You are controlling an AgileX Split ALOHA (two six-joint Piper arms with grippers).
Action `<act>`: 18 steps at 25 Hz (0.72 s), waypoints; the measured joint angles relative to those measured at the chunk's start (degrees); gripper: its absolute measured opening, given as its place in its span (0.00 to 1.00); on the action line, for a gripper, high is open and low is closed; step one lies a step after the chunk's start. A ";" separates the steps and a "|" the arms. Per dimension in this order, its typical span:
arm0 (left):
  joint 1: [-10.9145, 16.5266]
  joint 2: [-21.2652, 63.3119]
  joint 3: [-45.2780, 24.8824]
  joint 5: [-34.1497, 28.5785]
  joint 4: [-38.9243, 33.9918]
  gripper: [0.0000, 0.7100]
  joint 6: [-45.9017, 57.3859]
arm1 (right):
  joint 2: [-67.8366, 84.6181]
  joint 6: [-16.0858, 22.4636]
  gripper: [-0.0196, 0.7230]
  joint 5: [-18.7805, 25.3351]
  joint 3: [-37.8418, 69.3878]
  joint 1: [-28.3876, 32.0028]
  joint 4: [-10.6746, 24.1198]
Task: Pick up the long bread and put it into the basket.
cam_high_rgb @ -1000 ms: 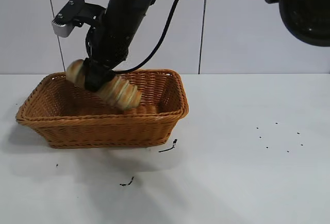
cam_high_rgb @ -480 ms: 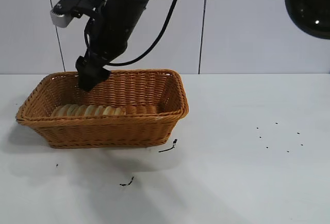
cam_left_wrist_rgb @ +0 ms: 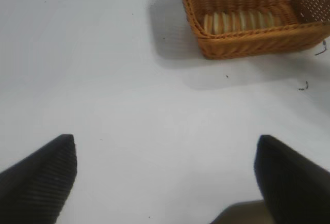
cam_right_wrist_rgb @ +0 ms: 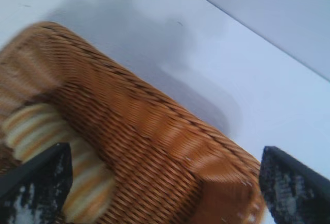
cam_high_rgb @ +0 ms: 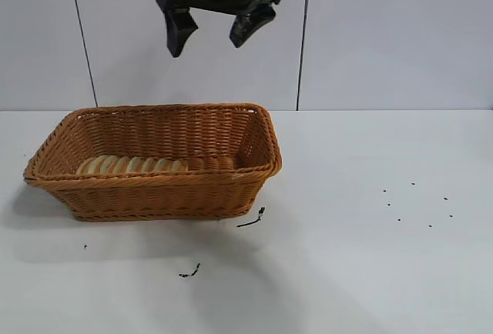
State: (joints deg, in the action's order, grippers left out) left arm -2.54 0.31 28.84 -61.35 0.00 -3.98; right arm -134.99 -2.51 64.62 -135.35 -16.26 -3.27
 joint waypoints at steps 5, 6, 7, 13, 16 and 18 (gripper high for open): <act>0.00 0.00 0.00 0.00 0.00 0.98 0.00 | 0.05 0.17 0.93 0.76 0.00 10.19 0.58; 0.00 0.00 0.00 0.00 0.00 0.98 0.00 | 0.33 0.22 0.93 1.11 0.00 11.61 0.64; 0.00 0.00 0.00 0.00 0.00 0.98 0.00 | 0.60 0.23 0.93 1.46 0.00 13.09 0.68; 0.00 0.00 0.00 0.00 0.00 0.98 0.00 | 2.91 0.41 0.93 4.45 0.00 17.80 0.87; 0.00 0.00 0.00 0.00 0.00 0.98 0.00 | 4.10 0.41 0.92 4.86 0.00 17.98 0.62; 0.00 0.00 0.00 0.00 0.00 0.98 0.00 | 5.54 0.41 0.92 4.91 0.50 17.98 -0.24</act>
State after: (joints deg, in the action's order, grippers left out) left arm -2.54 0.31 28.84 -61.35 0.00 -3.98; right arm -129.46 -2.11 69.53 -134.85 1.72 -3.51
